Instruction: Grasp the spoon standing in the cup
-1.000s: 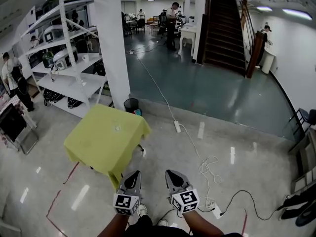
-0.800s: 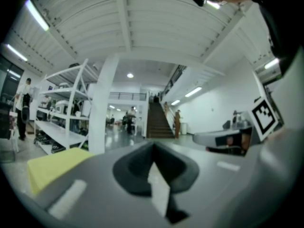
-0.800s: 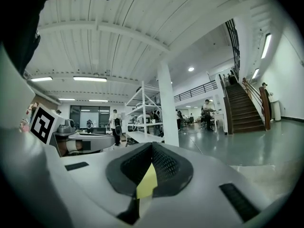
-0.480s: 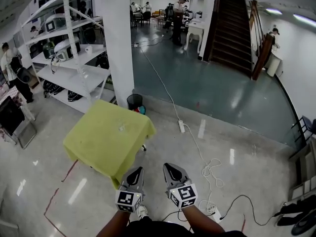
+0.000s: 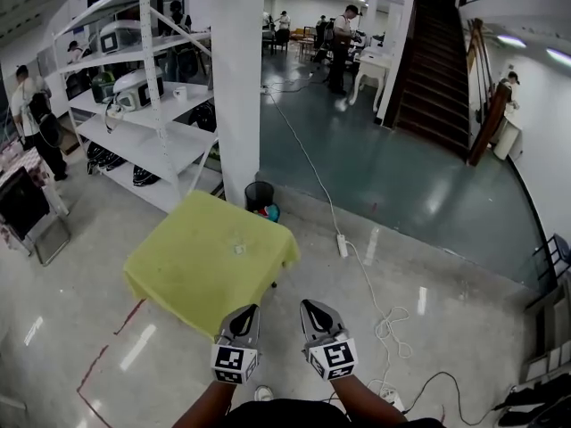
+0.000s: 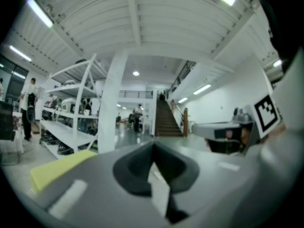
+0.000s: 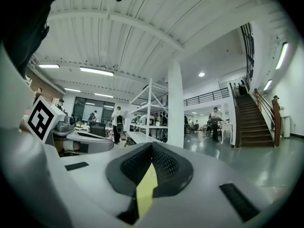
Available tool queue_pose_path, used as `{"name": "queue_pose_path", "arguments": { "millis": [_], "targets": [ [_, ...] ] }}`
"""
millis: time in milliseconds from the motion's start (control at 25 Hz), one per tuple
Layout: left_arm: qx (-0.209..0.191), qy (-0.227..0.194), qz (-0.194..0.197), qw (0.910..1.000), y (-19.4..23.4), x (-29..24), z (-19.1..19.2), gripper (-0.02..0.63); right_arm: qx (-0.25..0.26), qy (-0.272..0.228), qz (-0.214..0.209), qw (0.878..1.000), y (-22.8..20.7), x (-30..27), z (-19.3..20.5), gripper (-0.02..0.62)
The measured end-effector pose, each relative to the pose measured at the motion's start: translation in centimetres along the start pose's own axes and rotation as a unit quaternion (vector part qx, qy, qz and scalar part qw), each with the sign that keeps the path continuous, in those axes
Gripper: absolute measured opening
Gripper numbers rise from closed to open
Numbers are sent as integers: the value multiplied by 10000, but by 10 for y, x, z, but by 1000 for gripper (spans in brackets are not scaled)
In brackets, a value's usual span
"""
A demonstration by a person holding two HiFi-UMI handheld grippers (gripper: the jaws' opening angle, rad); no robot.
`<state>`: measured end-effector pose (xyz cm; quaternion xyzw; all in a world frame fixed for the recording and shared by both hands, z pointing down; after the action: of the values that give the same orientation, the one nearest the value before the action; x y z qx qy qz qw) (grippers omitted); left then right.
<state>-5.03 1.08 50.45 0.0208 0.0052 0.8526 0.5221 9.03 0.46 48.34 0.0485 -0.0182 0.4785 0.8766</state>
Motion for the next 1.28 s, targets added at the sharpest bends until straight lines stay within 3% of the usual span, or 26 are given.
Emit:
{"name": "queue_pose_path", "arguments": {
  "millis": [280, 400, 600, 1280],
  "targets": [
    [113, 11, -92, 9999, 32, -10, 5, 6, 11, 124, -67, 9999, 2, -33, 8, 8],
    [187, -78, -2, 9998, 38, -20, 7, 6, 38, -28, -22, 10000, -5, -47, 11, 8],
    [165, -76, -109, 9998, 48, -42, 9, 6, -91, -229, -323, 9992, -15, -75, 11, 8],
    [131, -95, -1098, 9938, 73, -147, 5, 6, -295, -259, -1313, 9906, -100, -177, 20, 8]
  ]
}}
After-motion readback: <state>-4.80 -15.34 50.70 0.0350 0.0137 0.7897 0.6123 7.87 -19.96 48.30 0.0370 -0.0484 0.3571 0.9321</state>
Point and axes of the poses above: the fingertips, and each gripper's own axes: x backward along the fingers, y to its left, z out of its underside, the point moved 3 cm from there along x, backward along the fingers, and after that the axes turned 7 degrees about -y, right-handed, at the moved point
